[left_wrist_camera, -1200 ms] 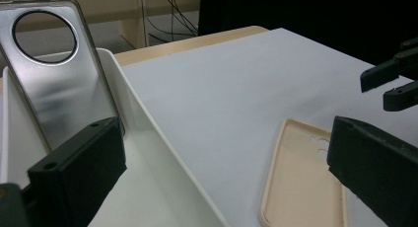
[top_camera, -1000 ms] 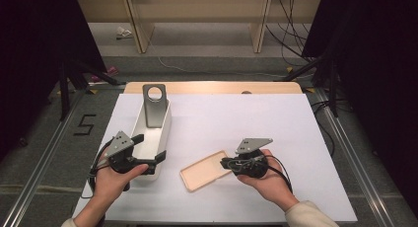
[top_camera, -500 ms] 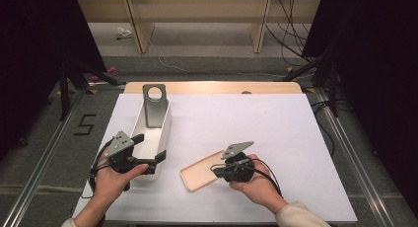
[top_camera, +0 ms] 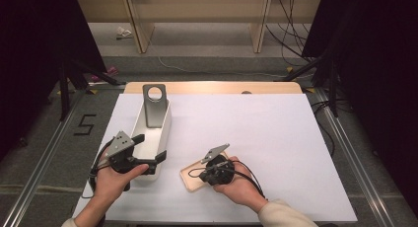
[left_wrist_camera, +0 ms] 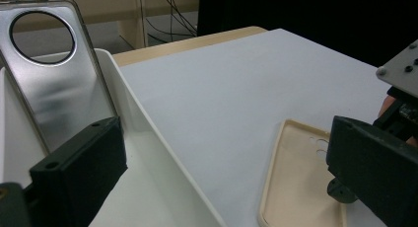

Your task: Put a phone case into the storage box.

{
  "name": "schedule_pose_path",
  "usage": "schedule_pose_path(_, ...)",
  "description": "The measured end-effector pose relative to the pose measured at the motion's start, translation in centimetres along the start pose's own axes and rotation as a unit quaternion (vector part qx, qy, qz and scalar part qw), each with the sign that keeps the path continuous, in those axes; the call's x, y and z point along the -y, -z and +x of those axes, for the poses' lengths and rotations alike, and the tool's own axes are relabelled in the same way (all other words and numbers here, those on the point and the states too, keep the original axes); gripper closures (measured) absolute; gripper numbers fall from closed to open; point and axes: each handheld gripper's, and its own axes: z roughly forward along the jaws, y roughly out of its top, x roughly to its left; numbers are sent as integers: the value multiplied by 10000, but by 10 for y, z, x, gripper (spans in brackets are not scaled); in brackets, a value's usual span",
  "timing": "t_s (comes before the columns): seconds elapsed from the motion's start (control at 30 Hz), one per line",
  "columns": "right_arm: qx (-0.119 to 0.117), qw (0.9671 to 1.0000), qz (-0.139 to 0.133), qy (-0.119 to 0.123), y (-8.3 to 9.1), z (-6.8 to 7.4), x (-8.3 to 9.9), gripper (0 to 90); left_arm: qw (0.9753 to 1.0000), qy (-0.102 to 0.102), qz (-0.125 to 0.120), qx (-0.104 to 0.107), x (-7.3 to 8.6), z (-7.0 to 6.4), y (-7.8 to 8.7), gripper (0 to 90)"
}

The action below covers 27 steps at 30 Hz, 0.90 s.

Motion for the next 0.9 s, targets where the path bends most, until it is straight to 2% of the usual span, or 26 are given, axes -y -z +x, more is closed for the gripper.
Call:
schedule_pose_path(0.5, -91, 9995, 269, 135, -18, 14, -10, 900, 10000, 6, 12, 13, 1, 0, 0, 15)
schedule_pose_path(0.9, -152, 9982, 505, 283, -17, 15, -13, 900, 10000, 3, 24, 14, 1, 0, 0, 15)
